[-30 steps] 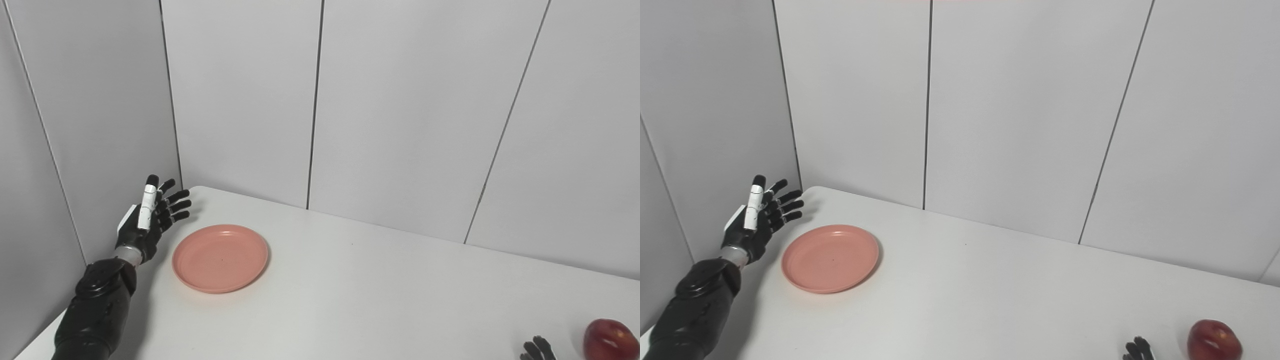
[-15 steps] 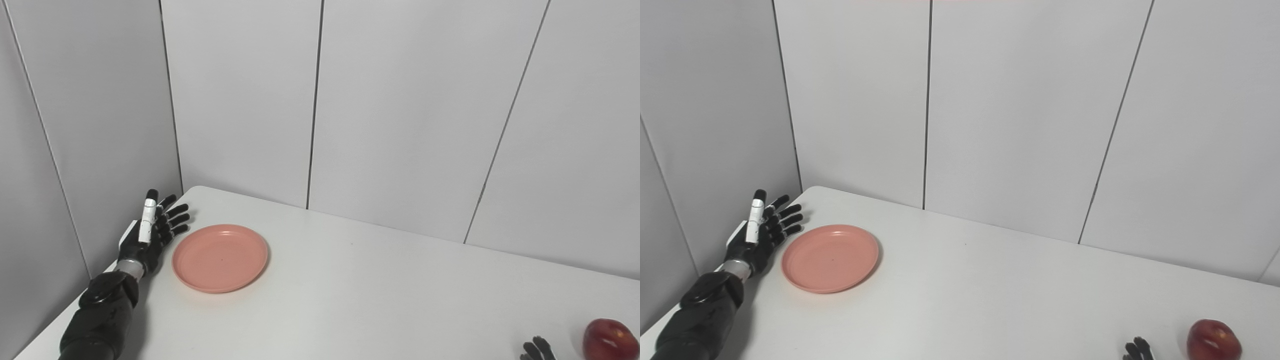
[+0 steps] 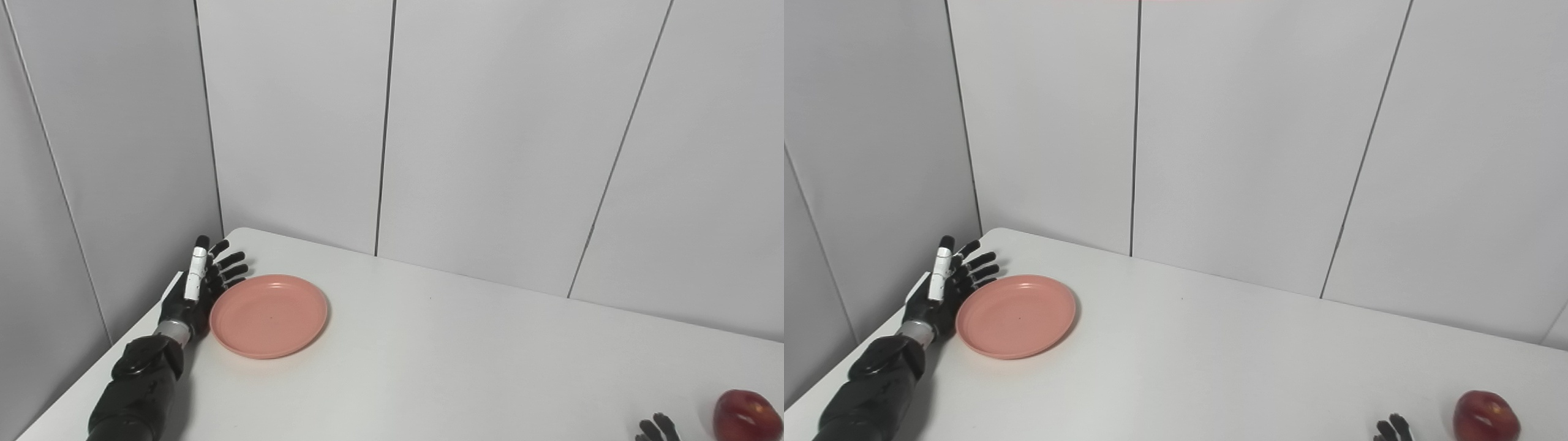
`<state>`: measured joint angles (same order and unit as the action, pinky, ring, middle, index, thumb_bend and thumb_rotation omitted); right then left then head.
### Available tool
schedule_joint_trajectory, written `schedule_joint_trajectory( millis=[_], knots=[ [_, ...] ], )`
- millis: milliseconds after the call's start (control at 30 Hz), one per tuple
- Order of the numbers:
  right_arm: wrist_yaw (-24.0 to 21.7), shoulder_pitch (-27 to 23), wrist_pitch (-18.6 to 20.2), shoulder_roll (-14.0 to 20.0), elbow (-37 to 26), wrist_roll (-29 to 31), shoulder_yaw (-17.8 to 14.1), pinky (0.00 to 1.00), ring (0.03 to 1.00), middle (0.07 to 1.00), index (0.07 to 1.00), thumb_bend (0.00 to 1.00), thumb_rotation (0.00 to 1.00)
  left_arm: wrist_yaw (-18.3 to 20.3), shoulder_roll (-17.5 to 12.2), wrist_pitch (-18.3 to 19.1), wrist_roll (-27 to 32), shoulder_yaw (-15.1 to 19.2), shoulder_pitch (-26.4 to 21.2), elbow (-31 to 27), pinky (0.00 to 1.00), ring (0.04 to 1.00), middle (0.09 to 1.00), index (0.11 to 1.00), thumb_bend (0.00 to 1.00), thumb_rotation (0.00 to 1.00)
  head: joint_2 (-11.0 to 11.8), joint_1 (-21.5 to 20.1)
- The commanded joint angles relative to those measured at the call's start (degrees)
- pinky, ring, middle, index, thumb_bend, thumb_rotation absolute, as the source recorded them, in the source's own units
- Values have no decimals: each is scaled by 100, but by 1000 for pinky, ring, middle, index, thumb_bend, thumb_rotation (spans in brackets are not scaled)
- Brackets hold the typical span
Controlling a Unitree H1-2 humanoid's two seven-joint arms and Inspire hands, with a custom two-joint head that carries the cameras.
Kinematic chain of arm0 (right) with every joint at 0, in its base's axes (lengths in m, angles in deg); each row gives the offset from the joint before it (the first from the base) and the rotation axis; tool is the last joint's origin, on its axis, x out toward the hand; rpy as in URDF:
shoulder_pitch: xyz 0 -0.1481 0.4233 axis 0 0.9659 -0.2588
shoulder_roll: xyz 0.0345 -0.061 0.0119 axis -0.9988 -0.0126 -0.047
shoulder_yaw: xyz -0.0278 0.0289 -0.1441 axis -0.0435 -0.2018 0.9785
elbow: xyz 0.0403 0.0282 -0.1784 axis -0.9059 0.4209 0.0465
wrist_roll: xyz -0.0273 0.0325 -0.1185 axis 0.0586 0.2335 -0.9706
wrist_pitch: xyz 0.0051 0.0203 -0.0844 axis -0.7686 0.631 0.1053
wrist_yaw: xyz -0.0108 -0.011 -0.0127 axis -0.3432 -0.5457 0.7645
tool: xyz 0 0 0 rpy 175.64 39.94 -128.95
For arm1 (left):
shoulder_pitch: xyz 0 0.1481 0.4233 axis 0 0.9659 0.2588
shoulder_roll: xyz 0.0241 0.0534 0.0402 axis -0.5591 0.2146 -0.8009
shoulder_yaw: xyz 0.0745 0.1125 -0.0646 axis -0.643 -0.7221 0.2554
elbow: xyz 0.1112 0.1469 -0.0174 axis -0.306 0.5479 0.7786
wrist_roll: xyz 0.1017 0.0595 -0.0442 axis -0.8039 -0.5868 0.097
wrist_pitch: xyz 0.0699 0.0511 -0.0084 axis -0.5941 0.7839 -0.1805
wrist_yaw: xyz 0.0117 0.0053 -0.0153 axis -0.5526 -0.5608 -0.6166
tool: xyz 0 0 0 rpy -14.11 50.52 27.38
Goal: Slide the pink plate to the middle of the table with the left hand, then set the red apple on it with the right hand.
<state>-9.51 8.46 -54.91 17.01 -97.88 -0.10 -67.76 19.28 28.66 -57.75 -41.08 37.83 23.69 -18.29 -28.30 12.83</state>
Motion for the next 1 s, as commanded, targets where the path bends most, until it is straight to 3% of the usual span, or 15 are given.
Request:
schedule_joint_trajectory(
  millis=[0, 267, 600, 967],
  knots=[
    [32, 60, 322, -31, 17, 1, 24, 1000, 971, 947, 956, 858, 1000, 131, -29, 33, 48, -11, -109, -241, 781, 814, 825, 891, 853, 937, -5, -2],
    [72, 51, 352, -34, 8, -8, 30, 991, 961, 938, 951, 859, 1000, -12, 100, 415, -25, -72, 200, -988, 737, 784, 796, 878, 876, 941, -31, -8],
    [78, 43, 355, -17, 0, -18, 54, 984, 957, 934, 947, 851, 1000, -261, 301, 941, -73, -167, 465, -1800, 770, 792, 784, 871, 837, 936, -44, -9],
    [78, 16, 335, -19, 38, -16, 83, 983, 965, 944, 955, 832, 1000, -347, 509, 1158, -84, -267, 430, -2075, 748, 798, 783, 873, 806, 984, -35, -40]
  ],
)
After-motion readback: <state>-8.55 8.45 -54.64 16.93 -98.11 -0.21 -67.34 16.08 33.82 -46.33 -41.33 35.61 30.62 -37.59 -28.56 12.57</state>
